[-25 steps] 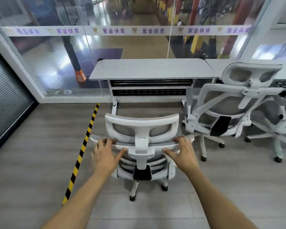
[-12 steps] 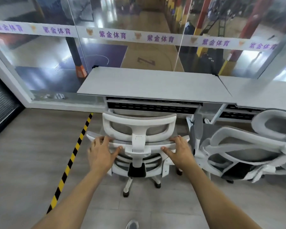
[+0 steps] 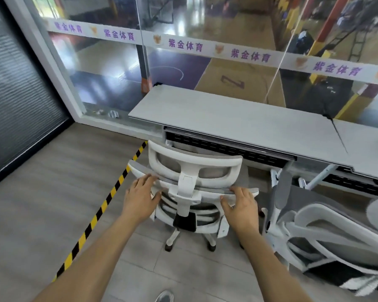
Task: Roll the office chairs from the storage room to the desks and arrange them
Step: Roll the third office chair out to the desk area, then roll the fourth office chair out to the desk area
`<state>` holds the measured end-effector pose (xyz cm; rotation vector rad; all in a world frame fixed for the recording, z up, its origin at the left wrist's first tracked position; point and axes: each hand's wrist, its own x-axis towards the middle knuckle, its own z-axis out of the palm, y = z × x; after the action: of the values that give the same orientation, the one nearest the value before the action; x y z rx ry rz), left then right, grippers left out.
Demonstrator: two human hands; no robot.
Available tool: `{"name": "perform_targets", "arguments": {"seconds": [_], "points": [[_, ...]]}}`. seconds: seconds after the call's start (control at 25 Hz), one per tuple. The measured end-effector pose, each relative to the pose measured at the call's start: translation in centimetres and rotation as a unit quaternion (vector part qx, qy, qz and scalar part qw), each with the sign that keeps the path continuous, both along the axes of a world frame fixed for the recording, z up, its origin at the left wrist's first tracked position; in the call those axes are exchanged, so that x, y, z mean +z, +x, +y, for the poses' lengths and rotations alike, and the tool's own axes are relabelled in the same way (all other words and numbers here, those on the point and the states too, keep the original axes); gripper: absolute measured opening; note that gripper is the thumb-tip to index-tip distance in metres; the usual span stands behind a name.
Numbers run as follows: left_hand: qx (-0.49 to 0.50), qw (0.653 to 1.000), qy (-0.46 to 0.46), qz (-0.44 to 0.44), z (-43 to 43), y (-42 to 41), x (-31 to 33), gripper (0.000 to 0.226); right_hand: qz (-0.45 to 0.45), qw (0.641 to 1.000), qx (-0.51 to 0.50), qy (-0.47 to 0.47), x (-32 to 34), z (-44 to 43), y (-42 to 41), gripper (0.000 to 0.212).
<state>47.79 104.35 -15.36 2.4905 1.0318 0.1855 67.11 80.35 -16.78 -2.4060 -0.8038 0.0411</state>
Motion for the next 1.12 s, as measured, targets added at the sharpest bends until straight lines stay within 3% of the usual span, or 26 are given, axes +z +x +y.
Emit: {"name": "perform_targets", "arguments": {"seconds": [0.08, 0.24, 0.52, 0.8, 1.12], "points": [[0.024, 0.999, 0.021, -0.023, -2.3, -0.9, 0.8, 0.046, -0.031, 0.998, 0.041, 0.032, 1.0, 0.0, -0.6, 0.037], [0.089, 0.99, 0.054, -0.093, -7.8, -4.1, 3.6, 0.035, -0.058, 0.985, 0.147, 0.069, 3.8, 1.4, -3.3, 0.032], [0.253, 0.95, 0.143, -0.116, -13.6, -17.7, 8.3, 0.023, -0.028, 0.918, 0.371, 0.139, 7.4, 6.3, -15.6, 0.025], [0.447, 0.867, 0.185, -0.119, -19.2, -38.0, 10.7, 0.032, -0.025, 0.807, 0.566, 0.167, 10.5, 9.8, -36.9, 0.033], [0.589, 0.772, 0.234, -0.047, -30.5, -67.9, 11.3, 0.039, -0.007, 0.676, 0.711, 0.194, 10.9, 6.4, -70.8, 0.038]]}}
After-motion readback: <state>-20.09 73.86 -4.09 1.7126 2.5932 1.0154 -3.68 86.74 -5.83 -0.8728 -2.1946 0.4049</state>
